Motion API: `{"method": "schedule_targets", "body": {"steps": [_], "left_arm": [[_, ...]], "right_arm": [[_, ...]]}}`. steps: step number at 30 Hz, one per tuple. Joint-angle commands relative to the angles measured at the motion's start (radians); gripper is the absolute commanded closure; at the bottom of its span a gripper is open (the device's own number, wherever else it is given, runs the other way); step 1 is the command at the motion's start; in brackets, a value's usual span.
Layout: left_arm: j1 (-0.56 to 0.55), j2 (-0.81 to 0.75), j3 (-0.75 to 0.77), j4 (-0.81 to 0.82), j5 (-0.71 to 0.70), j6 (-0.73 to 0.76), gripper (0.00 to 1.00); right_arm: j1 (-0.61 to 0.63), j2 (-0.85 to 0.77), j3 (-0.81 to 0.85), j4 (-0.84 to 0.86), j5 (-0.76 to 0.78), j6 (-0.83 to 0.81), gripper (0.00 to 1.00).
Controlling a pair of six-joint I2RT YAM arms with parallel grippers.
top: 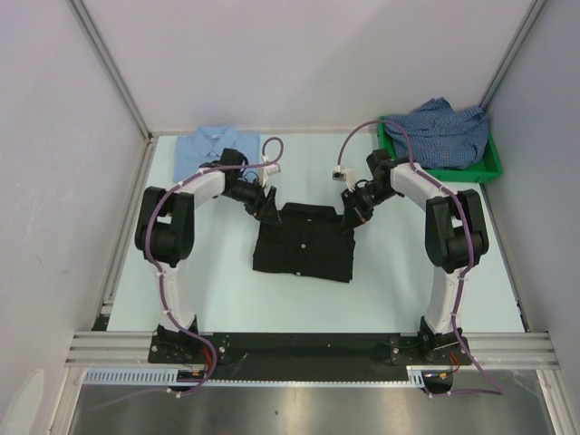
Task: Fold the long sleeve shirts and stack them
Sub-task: Fold the shirt
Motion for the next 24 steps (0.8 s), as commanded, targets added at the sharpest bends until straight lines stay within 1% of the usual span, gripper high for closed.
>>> {"method": "schedule_targets", "body": {"steps": [1, 8, 14, 17, 18, 21, 24], "left_arm": [[-0.014, 0.029, 0.031, -0.013, 0.035, 0.074, 0.24], [-0.020, 0.059, 0.086, -0.016, 0.025, 0.063, 0.23], [-0.021, 0.059, 0.100, -0.025, 0.050, 0.092, 0.21], [-0.021, 0.075, 0.120, -0.079, 0.057, 0.135, 0.22], [-0.020, 0.075, 0.120, -0.120, 0.058, 0.151, 0.22], [-0.018, 0.062, 0.106, -0.213, 0.073, 0.226, 0.27], [-0.004, 0.026, 0.059, -0.238, 0.088, 0.240, 0.39]], "right_arm": [[0.010, -0.054, 0.026, -0.003, -0.007, -0.043, 1.00], [0.030, -0.098, -0.003, -0.012, -0.004, -0.097, 1.00], [0.041, -0.138, -0.020, -0.015, -0.001, -0.149, 1.00], [0.040, -0.141, -0.020, -0.012, 0.006, -0.154, 1.00], [0.040, -0.143, -0.019, -0.007, 0.008, -0.151, 1.00], [0.033, -0.146, -0.019, 0.012, 0.019, -0.138, 1.00], [0.030, -0.140, -0.019, 0.029, 0.023, -0.125, 1.00]]}}
